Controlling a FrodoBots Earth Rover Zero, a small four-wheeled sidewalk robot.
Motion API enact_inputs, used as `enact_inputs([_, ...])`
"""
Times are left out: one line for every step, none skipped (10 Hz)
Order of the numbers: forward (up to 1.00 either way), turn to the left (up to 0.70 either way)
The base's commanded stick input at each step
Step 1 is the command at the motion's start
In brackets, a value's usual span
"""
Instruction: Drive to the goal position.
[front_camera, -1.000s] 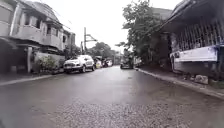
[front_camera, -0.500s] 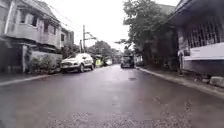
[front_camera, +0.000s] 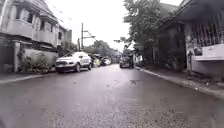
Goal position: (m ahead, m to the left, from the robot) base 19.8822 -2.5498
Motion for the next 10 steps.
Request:
enact_inputs([1.0, 0.0])
enact_inputs([1.0, 0.13])
enact_inputs([1.0, 0.27])
enact_inputs([1.0, 0.16])
enact_inputs([1.0, 0.0])
enact_inputs([1.0, 0.0])
enact_inputs([1.0, 0.0])
enact_inputs([1.0, 0.0])
enact_inputs([1.0, 0.0])
enact_inputs([1.0, 0.0])
